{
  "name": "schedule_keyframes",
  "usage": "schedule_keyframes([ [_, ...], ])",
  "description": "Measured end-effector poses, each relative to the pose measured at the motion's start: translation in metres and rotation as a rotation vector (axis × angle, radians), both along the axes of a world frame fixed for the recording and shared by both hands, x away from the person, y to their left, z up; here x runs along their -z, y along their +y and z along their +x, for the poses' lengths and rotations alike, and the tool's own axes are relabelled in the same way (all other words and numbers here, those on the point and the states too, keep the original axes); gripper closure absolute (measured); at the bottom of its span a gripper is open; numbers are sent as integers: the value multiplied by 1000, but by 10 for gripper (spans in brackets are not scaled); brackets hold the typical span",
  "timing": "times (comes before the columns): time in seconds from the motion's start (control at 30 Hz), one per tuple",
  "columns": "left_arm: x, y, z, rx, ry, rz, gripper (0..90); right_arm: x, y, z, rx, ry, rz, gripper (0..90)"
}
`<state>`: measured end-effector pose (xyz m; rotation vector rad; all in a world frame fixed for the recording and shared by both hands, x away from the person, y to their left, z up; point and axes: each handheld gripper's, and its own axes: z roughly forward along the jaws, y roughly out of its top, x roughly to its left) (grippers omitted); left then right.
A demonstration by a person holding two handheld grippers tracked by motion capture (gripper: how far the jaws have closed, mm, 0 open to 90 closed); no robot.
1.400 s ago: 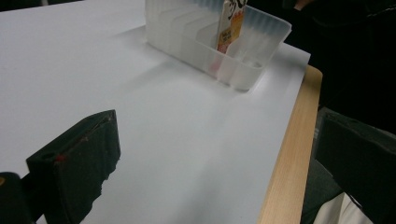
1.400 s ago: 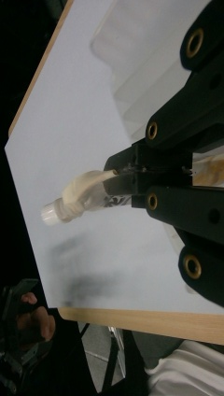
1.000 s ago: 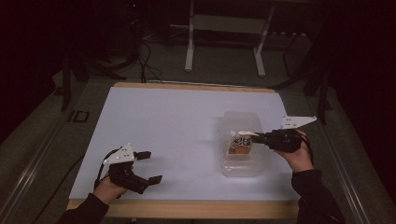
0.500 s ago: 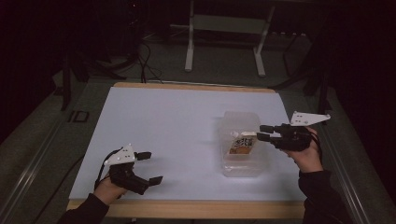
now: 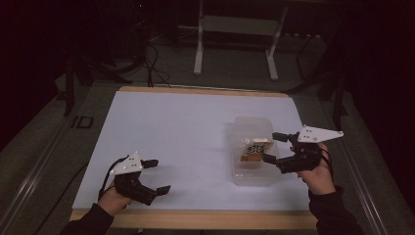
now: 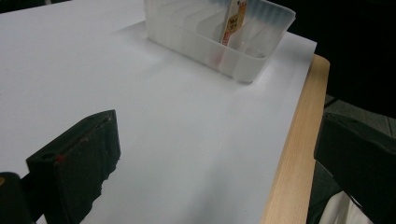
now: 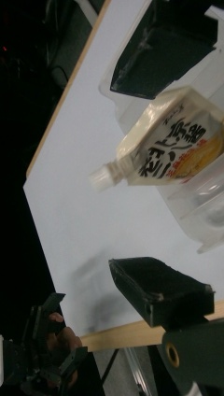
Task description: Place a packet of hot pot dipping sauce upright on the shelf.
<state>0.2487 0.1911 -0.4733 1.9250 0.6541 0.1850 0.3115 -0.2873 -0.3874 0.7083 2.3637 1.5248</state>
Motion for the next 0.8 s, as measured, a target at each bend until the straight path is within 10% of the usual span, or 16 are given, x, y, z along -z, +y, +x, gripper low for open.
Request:
schedule_keyframes([
  [0.8, 2, -2, -4, 20, -13, 17, 6, 28, 22, -51, 6, -31, -8, 135],
])
